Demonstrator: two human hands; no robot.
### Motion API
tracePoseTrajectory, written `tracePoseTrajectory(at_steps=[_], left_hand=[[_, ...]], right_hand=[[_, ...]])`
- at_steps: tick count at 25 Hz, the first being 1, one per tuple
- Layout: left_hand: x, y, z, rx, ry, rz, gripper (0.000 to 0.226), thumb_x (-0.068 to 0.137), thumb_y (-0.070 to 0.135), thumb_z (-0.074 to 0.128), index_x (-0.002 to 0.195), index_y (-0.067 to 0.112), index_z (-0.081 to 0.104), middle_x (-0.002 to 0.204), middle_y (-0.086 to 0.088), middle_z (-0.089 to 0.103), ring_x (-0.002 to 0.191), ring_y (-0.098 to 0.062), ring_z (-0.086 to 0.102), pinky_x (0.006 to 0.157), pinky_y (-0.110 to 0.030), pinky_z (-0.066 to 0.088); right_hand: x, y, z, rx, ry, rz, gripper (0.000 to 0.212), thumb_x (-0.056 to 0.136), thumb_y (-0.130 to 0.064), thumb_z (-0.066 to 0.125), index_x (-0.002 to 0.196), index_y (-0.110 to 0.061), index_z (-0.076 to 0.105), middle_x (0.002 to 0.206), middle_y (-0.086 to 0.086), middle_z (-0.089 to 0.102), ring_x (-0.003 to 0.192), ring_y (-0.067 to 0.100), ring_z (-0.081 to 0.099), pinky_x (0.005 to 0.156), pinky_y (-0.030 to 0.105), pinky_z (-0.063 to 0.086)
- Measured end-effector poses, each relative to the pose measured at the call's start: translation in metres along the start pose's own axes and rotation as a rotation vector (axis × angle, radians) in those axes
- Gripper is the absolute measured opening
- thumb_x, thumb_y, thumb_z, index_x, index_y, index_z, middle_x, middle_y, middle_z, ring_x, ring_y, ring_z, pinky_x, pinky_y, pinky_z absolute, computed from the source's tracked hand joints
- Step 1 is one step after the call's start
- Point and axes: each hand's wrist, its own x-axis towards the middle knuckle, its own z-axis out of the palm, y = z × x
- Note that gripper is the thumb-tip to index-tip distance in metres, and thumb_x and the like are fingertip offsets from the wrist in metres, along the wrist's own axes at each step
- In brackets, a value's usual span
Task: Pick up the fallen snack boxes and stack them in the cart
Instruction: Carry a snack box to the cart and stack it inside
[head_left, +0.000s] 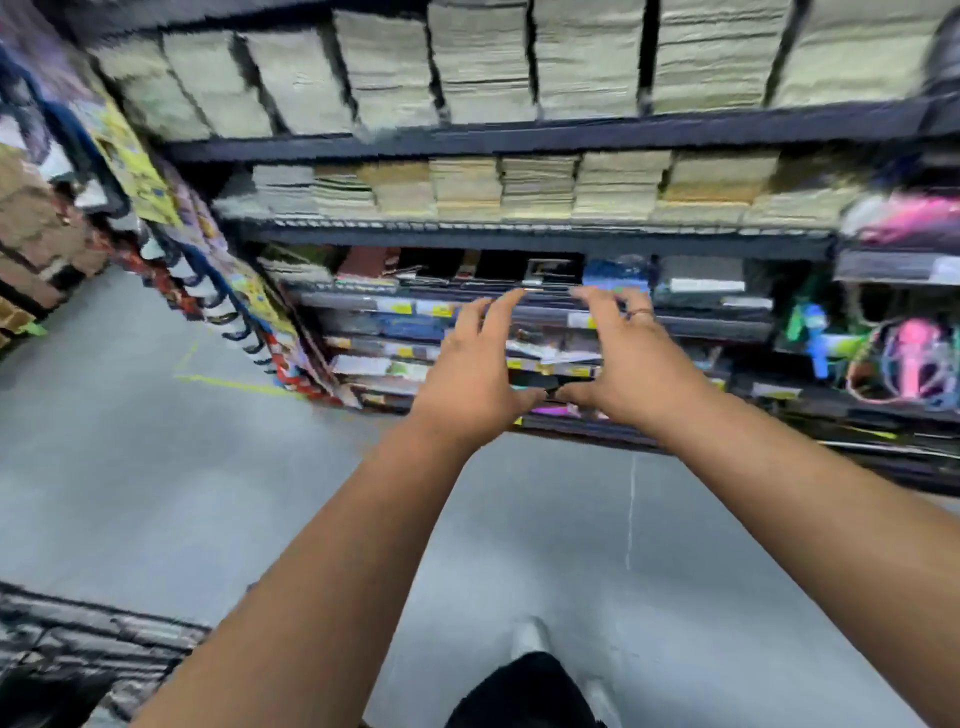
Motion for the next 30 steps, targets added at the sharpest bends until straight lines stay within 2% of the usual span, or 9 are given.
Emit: tracePoseTrajectory(at_steps=[3, 6, 9, 13, 18, 24, 30], left_hand=[[0.047, 0.055, 0.035, -0.016, -0.115, 0.208, 0.102, 0.072, 0.035, 0.082, 0.151, 0.031, 0.019, 0.151, -0.004, 0.024, 0.135, -0.028, 0.038, 0.110, -0.039, 0.036], [0.081, 0.113, 0.065, -0.049, -0.214, 0.403, 0.104, 0.070, 0.036, 0.084, 0.152, 0.029, 0.019, 0.150, -0.006, 0.026, 0.135, -0.025, 0.037, 0.111, -0.036, 0.034], [0.100, 0.178, 0.101, -0.070, -0.319, 0.610, 0.105, 0.068, 0.036, 0.085, 0.151, 0.030, 0.020, 0.150, -0.008, 0.027, 0.136, -0.027, 0.037, 0.111, -0.036, 0.034], [0.083, 0.263, 0.156, -0.084, -0.531, 0.830, 0.105, 0.068, 0.034, 0.085, 0.150, 0.034, 0.020, 0.150, -0.005, 0.025, 0.135, -0.026, 0.038, 0.111, -0.039, 0.035], [0.033, 0.381, 0.223, -0.071, -0.690, 1.083, 0.105, 0.068, 0.038, 0.084, 0.150, 0.033, 0.018, 0.151, -0.005, 0.023, 0.135, -0.029, 0.038, 0.110, -0.044, 0.036], [-0.037, 0.523, 0.295, -0.076, -0.785, 1.279, 0.102, 0.072, 0.036, 0.082, 0.150, 0.033, 0.017, 0.154, -0.004, 0.020, 0.140, -0.026, 0.031, 0.112, -0.041, 0.033], [-0.085, 0.641, 0.357, -0.053, -0.853, 1.365, 0.103, 0.073, 0.037, 0.081, 0.150, 0.037, 0.013, 0.154, -0.001, 0.019, 0.137, -0.026, 0.036, 0.110, -0.039, 0.036]], right_hand=[[-0.020, 0.061, -0.033, 0.014, 0.091, 0.209, 0.104, 0.065, -0.039, 0.085, 0.147, -0.036, 0.020, 0.146, 0.011, 0.019, 0.124, 0.037, 0.044, 0.102, 0.044, 0.043], [-0.049, 0.107, -0.058, 0.025, 0.189, 0.344, 0.102, 0.065, -0.038, 0.084, 0.144, -0.038, 0.019, 0.140, 0.009, 0.023, 0.121, 0.037, 0.047, 0.101, 0.044, 0.044], [-0.095, 0.146, -0.082, 0.035, 0.301, 0.538, 0.102, 0.067, -0.038, 0.084, 0.145, -0.039, 0.019, 0.143, 0.007, 0.023, 0.123, 0.035, 0.045, 0.102, 0.043, 0.043], [-0.178, 0.189, -0.095, 0.051, 0.407, 0.825, 0.103, 0.067, -0.041, 0.084, 0.146, -0.040, 0.019, 0.144, 0.007, 0.023, 0.122, 0.033, 0.045, 0.100, 0.042, 0.044], [-0.276, 0.250, -0.118, 0.107, 0.523, 1.103, 0.102, 0.066, -0.043, 0.084, 0.144, -0.042, 0.019, 0.149, 0.006, 0.019, 0.127, 0.032, 0.043, 0.101, 0.041, 0.044], [-0.398, 0.328, -0.168, 0.128, 0.650, 1.280, 0.101, 0.068, -0.043, 0.083, 0.145, -0.042, 0.018, 0.151, 0.005, 0.017, 0.127, 0.031, 0.044, 0.101, 0.039, 0.043], [-0.488, 0.411, -0.206, 0.146, 0.692, 1.401, 0.100, 0.069, -0.045, 0.081, 0.145, -0.042, 0.016, 0.151, 0.004, 0.016, 0.127, 0.029, 0.044, 0.100, 0.040, 0.045]])
